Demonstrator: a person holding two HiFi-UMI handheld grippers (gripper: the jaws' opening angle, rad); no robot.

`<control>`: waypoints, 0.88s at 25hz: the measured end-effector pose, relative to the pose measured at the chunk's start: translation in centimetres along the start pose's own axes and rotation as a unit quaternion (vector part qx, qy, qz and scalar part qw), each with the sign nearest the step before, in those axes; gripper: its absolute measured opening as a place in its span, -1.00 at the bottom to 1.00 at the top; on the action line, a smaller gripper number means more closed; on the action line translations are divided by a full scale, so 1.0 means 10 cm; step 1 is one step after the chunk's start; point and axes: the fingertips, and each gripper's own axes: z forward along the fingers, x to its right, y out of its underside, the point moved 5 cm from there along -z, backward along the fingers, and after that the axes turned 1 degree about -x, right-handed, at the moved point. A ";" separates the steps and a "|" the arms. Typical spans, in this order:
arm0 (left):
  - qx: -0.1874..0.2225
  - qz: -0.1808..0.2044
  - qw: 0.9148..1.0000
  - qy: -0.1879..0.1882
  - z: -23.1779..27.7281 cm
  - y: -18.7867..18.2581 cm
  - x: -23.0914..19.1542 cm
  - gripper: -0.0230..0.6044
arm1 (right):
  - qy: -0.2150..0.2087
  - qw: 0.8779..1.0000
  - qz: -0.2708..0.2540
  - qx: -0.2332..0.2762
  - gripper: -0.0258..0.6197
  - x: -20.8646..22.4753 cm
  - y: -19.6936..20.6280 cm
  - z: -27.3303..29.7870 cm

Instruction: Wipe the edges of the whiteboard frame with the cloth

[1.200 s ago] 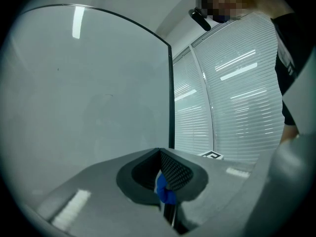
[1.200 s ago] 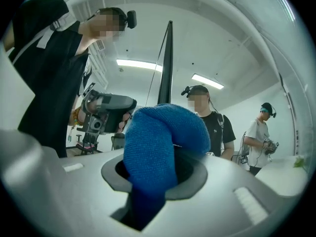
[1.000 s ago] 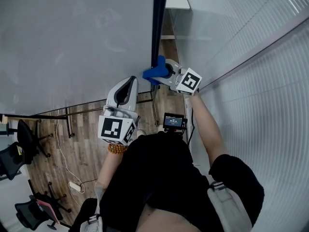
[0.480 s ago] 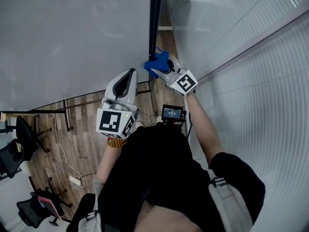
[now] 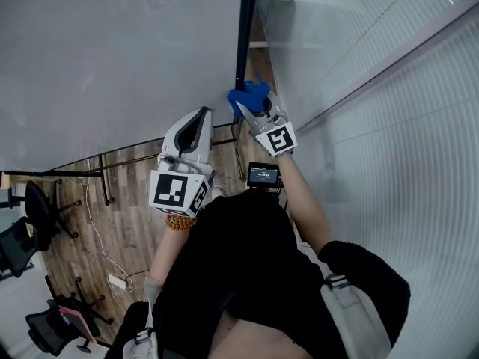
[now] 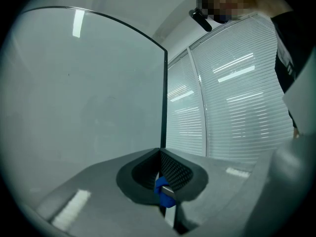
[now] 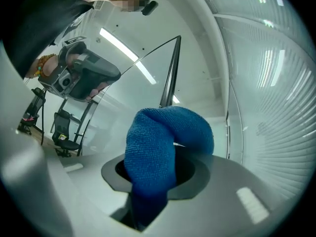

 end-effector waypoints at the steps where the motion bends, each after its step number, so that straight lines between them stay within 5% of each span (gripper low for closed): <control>1: 0.002 0.000 1.000 0.000 -0.03 0.00 0.00 -0.92 | 0.012 1.000 0.000 -0.002 -0.51 0.00 -0.01 -0.02; 9: 0.000 -0.005 1.000 0.007 -0.25 0.04 0.11 -0.92 | 0.072 0.992 0.083 -0.066 -0.47 -0.01 0.28 -0.23; 22: 0.007 0.000 1.000 0.013 -0.32 0.11 0.20 -0.92 | 0.072 0.992 0.087 -0.054 -0.41 0.01 0.43 -0.23</control>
